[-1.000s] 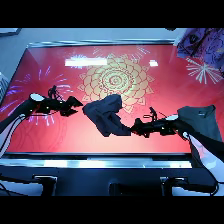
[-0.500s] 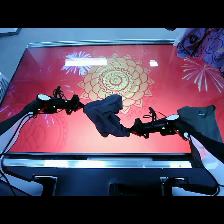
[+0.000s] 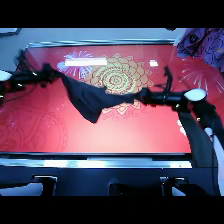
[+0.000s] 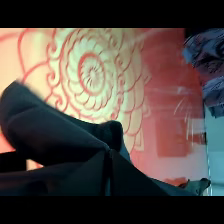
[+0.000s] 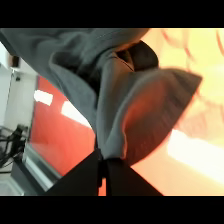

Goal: Fold the clothes and pants, and hang the long-sleeved shirts on hangers.

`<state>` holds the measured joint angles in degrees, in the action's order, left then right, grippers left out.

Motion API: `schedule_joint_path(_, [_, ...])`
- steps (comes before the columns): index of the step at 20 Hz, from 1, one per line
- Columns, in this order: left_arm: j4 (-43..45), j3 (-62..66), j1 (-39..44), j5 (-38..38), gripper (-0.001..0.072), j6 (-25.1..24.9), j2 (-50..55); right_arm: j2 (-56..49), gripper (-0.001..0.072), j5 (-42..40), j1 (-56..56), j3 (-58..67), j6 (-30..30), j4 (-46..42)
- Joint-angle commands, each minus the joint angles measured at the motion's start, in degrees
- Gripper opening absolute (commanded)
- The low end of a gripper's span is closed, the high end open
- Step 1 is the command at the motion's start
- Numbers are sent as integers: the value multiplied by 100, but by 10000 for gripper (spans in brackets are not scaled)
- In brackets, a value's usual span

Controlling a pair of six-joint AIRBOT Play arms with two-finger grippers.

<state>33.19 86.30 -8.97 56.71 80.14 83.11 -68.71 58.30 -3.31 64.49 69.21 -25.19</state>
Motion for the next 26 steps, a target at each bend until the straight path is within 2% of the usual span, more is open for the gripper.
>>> schedule_joint_path(1, [826,1246,-487,533,13,428,-1027,616,32,4,-4,1794,216,-737])
schedule_joint_path(4, [2033,1943,-745,916,14,1084,-2002,1204,32,48,-4,2968,538,-1698])
schedule_joint_path(7, [3045,1993,-782,1252,14,1495,-3021,1882,32,-20,-4,3460,990,-2459])
schedule_joint_path(10, [3467,1991,-782,1606,14,1703,-3628,2363,32,-70,-4,3480,1639,-2970])
schedule_joint_path(13, [3451,1965,-772,1635,14,1764,-3646,2315,32,-87,-4,3477,2452,-3099])
schedule_joint_path(15, [3198,1805,-772,1635,14,1733,-3353,2004,32,31,-4,3477,2916,-3101])
schedule_joint_path(17, [2463,1515,-739,1637,14,1408,-2903,1488,33,286,-7,3477,3259,-3101])
schedule_joint_path(21, [2260,859,52,1547,14,763,-1593,4,33,935,-11,3477,3265,-3095])
schedule_joint_path(24, [2291,481,664,1132,15,664,-262,-1314,34,1272,-11,3477,3195,-3106])
schedule_joint_path(26, [2271,470,979,815,15,686,675,-2083,34,1161,-11,3477,3102,-3108])
